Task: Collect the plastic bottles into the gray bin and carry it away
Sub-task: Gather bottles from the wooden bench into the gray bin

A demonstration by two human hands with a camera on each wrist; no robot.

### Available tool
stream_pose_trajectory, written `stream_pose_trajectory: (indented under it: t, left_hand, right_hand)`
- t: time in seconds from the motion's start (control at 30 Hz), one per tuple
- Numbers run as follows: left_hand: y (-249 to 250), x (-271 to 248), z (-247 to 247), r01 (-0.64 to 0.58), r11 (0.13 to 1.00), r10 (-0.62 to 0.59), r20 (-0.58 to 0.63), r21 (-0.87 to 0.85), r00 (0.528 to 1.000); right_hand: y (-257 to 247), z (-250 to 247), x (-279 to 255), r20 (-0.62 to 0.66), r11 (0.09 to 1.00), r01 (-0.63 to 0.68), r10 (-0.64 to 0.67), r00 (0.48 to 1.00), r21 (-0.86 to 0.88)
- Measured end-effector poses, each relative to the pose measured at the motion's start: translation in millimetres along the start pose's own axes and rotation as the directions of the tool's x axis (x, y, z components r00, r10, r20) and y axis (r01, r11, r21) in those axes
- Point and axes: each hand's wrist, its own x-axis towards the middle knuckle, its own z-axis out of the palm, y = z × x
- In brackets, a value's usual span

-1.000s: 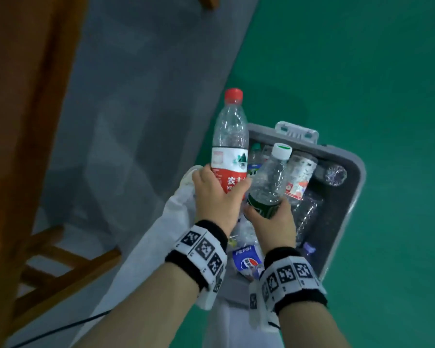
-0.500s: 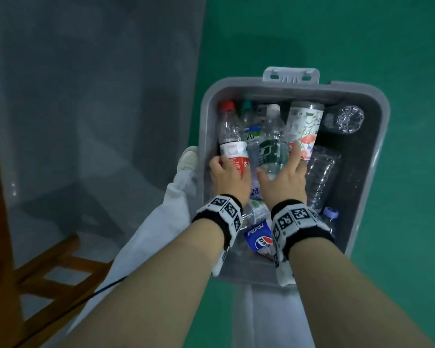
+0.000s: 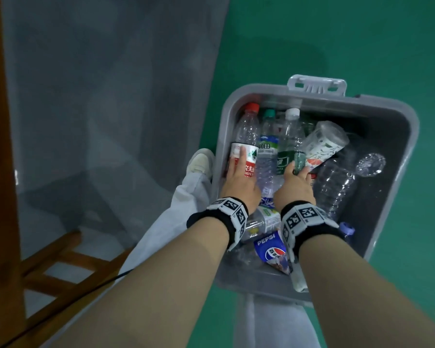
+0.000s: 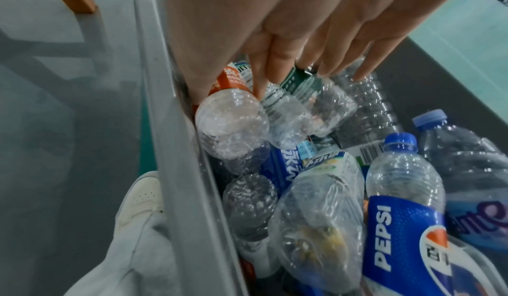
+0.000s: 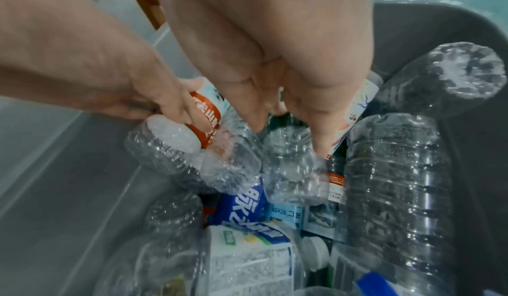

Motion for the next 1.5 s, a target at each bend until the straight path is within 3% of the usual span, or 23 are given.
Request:
stream_pose_trajectory:
  t: [0.17, 0.33, 0.5, 0.63, 0.77, 0.93, 1.0, 1.13, 1.33, 1.5]
  left_hand:
    - [-9.2, 10.9, 0.1, 0.031, 0.997, -0.023, 0.117, -0.067, 0.993]
    - [0.5, 6.1, -26.5, -0.061, 0.998, 0.060, 0.213, 0.001, 0.975]
    - [10.6, -4.1, -52.5, -0.013, 0.992, 0.016, 0.024, -0.123, 1.000]
    - [29.0, -16.5, -91.4, 0.010, 0.960, -0.020, -0.031, -0.278, 0.999]
    - [42.5, -29.7, -132.8, 0.057, 0.882, -0.105, -0.077, -0.468, 0.992]
    - [45.7, -50.0, -197.8, -0.010, 0.719, -0.188, -0.208, -0.695, 0.960]
    - [42.0, -57.9, -220.8, -0.064, 0.654, -0.236, -0.284, -0.754, 0.930]
    - [24.2, -70.6, -276.9, -0.180, 0.660, -0.304, -0.478, -0.730, 0.824]
    - [-20.7, -93.7, -354.8, -0.182, 0.802, -0.357, -0.701, -0.569, 0.617]
    - [-70.7, -92.0, -418.9, -0.179, 0.684, -0.544, -0.658, -0.707, 0.521]
  right_hand:
    - [0.3, 11.1, 9.6, 0.101, 0.994, -0.033, 0.044, 0.994, -0.108]
    - [-6.9, 16.9, -4.4, 0.104, 0.994, -0.089, 0.082, 0.991, 0.058]
    - [-17.1, -6.4, -29.4, -0.034, 0.955, -0.051, 0.064, 0.997, 0.292]
    - [-36.9, -41.7, -47.4, -0.122, 0.922, 0.056, -0.010, 0.992, 0.383]
    - [-69.3, -79.4, -71.3, -0.163, 0.878, 0.130, -0.061, 0.985, 0.460]
    - [-122.0, -124.2, -95.9, -0.265, 0.813, 0.317, -0.208, 0.942, 0.488]
    - [-141.1, -139.5, -101.9, -0.308, 0.799, 0.390, -0.268, 0.913, 0.458]
    - [-186.4, -171.7, -114.4, -0.401, 0.787, 0.507, -0.363, 0.841, 0.352]
    - [-267.3, -216.4, -146.9, -0.501, 0.704, 0.680, -0.523, 0.690, 0.203]
    - [-341.6, -236.3, -175.5, -0.560, 0.598, 0.790, -0.612, 0.558, 0.135]
